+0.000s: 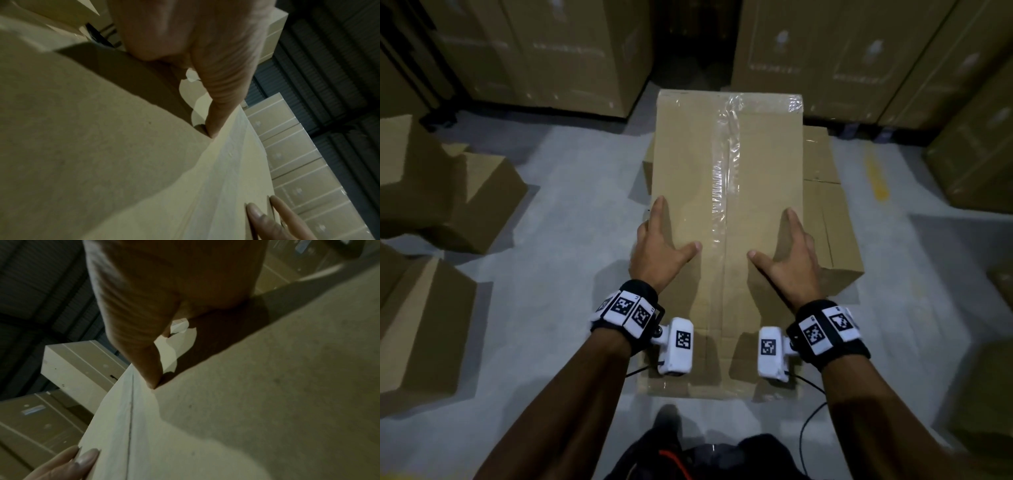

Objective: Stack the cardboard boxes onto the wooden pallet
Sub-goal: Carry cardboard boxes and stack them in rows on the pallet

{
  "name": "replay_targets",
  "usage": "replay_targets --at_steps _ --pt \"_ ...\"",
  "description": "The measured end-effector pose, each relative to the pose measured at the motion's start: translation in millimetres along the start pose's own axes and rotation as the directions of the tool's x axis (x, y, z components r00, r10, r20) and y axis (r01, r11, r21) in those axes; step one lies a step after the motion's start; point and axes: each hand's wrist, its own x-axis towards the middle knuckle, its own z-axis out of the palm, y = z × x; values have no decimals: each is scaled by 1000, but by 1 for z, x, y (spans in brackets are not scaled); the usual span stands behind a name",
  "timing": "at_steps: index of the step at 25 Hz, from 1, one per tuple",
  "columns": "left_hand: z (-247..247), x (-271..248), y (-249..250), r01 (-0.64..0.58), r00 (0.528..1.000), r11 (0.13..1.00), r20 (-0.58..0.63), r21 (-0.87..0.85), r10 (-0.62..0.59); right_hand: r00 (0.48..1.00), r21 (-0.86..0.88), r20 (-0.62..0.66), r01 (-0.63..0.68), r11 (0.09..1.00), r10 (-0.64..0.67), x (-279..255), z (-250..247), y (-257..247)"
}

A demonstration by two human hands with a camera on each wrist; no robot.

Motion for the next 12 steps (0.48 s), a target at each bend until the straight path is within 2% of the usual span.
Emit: replay_targets --at_steps 5,12 --pt "14 55 3 -11 991 998 130 -56 18 996 -42 -51 -80 996 77 32 5 -4" --pt "78 131 8 6 971 998 240 -66 11 985 -71 -36 -171 983 169 107 1 26"
